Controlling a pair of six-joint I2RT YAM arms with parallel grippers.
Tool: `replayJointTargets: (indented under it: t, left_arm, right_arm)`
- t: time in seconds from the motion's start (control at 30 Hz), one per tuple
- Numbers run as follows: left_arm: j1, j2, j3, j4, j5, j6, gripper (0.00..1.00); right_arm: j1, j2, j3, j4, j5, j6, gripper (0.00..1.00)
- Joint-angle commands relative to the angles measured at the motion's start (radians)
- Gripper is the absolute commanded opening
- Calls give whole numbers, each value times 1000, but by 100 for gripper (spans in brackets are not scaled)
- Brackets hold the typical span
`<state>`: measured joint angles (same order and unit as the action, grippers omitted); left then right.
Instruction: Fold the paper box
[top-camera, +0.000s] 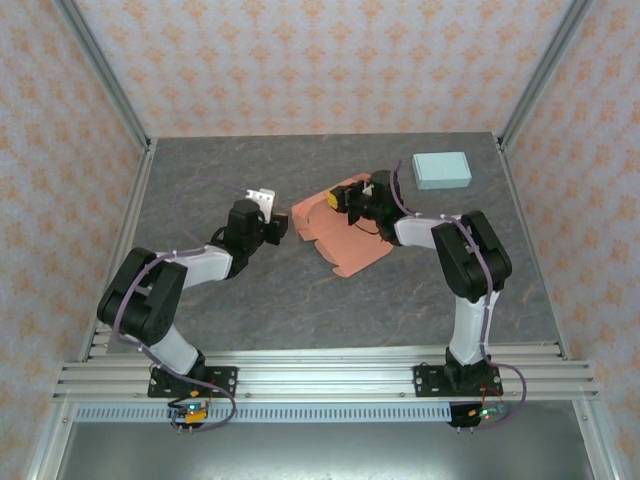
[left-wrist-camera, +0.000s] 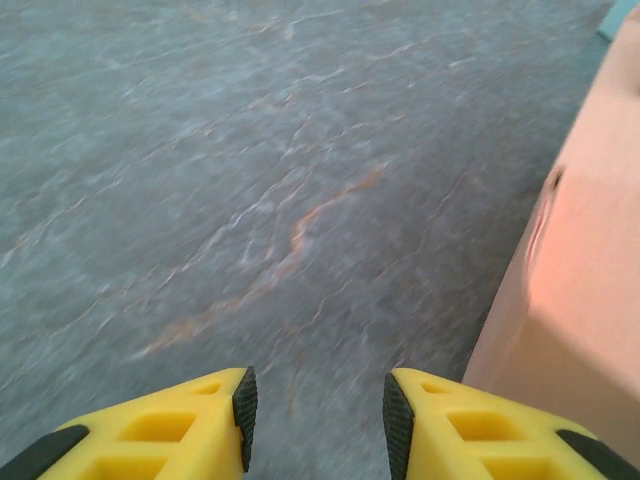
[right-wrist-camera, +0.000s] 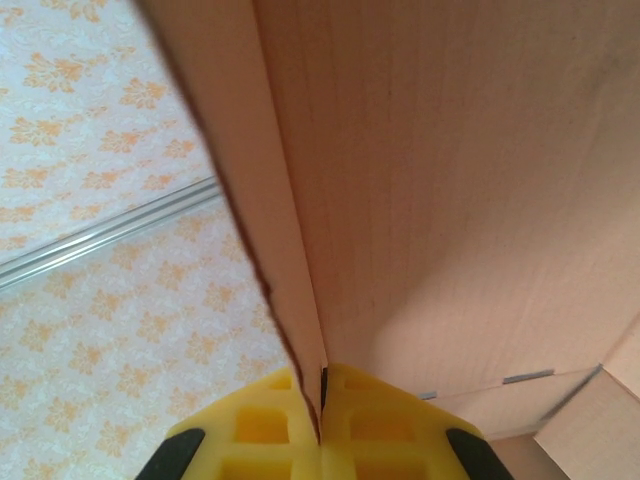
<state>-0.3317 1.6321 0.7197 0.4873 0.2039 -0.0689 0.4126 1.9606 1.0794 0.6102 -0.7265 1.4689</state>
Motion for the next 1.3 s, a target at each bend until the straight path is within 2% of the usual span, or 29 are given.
replayJointTargets:
  t: [0.0,0.23,0.43,0.57,0.77,1.0,1.13,1.27]
  left_arm:
    - [2,33,37,29,76,15,41]
    - [-36,87,85,-3,138,35,41]
    - [-65,113,69,53,132,0,40]
    - [-95,106,55,81,160,-28,41]
    - [-123,107,39,117,138,-55,41]
    - [-137,146,69,97,81,-52,41]
    - [-137,162,94,71,81,-49,41]
    - [-138,187,102,114,116,-87,41]
  right_arm:
    - [1,23,-17,13,-14,17,4]
    - [8,30,-26,17,-2,16,4]
    - [10,36,-34,39,11,23,3]
    - [11,24,-62,132,23,34,3]
    - [7,38,-107,392,50,109,4]
    - [-17,-3,-184,303,28,-32,7]
    - [-8,11,-207,321,37,-28,7]
    - [0,17,-213,354,55,-16,9]
